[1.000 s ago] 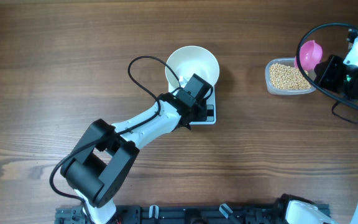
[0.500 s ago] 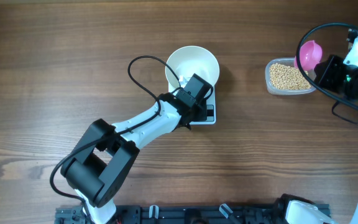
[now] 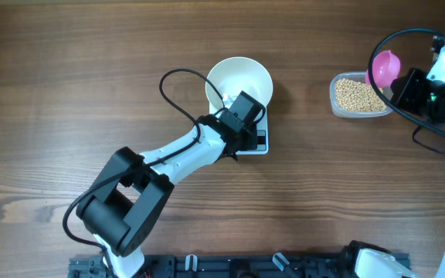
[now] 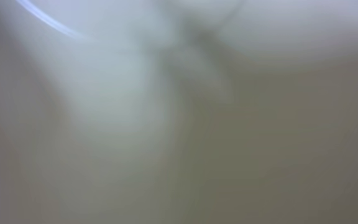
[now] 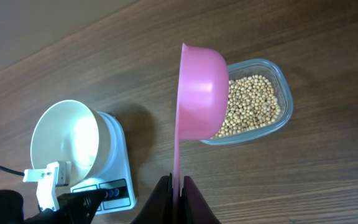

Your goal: Scoop item into bowl and weigh 150g on scale

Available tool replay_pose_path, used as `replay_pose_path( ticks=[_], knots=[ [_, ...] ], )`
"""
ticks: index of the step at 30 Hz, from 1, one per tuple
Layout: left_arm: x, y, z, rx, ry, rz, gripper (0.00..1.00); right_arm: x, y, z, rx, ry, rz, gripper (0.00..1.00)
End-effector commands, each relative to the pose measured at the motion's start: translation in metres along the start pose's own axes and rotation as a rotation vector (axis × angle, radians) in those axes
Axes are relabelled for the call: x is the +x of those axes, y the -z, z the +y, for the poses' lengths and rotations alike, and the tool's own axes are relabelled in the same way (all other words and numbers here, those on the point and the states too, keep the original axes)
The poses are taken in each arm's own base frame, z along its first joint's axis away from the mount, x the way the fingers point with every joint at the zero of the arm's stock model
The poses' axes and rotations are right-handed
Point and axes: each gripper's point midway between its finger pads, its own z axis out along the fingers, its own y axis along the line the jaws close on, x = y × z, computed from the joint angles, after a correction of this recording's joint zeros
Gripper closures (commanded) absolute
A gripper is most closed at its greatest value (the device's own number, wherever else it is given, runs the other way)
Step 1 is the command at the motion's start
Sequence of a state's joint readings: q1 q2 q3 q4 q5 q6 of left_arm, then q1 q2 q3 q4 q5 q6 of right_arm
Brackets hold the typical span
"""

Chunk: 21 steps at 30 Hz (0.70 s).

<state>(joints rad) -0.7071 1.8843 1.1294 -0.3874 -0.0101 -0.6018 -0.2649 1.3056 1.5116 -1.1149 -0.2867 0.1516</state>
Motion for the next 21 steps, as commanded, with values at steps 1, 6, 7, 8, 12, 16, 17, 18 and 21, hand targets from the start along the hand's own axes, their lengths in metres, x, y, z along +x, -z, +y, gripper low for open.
replay_pose_path(
  ticks=[1,6,7,8,12,16,17,18,21],
  knots=[
    [0.0106,-0.0140,0.0123,-0.055,-0.026,0.032,0.96,0.0009,-0.0028,-0.0016,0.009,0.018,0.008,0.96],
    [0.0107,-0.0140,0.0124,-0.055,-0.026,0.032,0.96,0.0013,-0.0028,-0.0017,0.010,0.017,0.010,0.96],
    [0.0107,-0.0140,0.0124,-0.055,-0.026,0.032,0.96,0.0014,-0.0028,-0.0017,0.010,0.017,0.010,0.96],
    [0.0106,-0.0140,0.0124,-0.056,-0.026,0.032,0.96,0.0014,-0.0028,-0.0017,0.010,0.017,0.010,0.96],
    [0.0107,-0.0140,0.0124,-0.055,-0.026,0.032,0.96,0.0020,-0.0028,-0.0018,0.010,0.016,0.013,0.96],
    [0.0106,-0.0137,0.0122,-0.055,-0.026,0.032,0.96,0.0030,-0.0028,-0.0020,0.011,0.015,0.017,0.96],
    [0.0115,-0.0137,0.0120,-0.053,-0.026,0.037,0.96,0.0031,-0.0028,-0.0020,0.011,0.015,0.017,0.96],
    [0.0123,-0.0135,0.0107,-0.046,-0.026,0.042,0.96,0.0032,-0.0028,-0.0020,0.011,0.015,0.017,0.95],
    [0.0153,-0.0130,0.0066,-0.022,-0.025,0.059,0.96,0.0033,-0.0028,-0.0020,0.011,0.015,0.018,0.96]
  ],
)
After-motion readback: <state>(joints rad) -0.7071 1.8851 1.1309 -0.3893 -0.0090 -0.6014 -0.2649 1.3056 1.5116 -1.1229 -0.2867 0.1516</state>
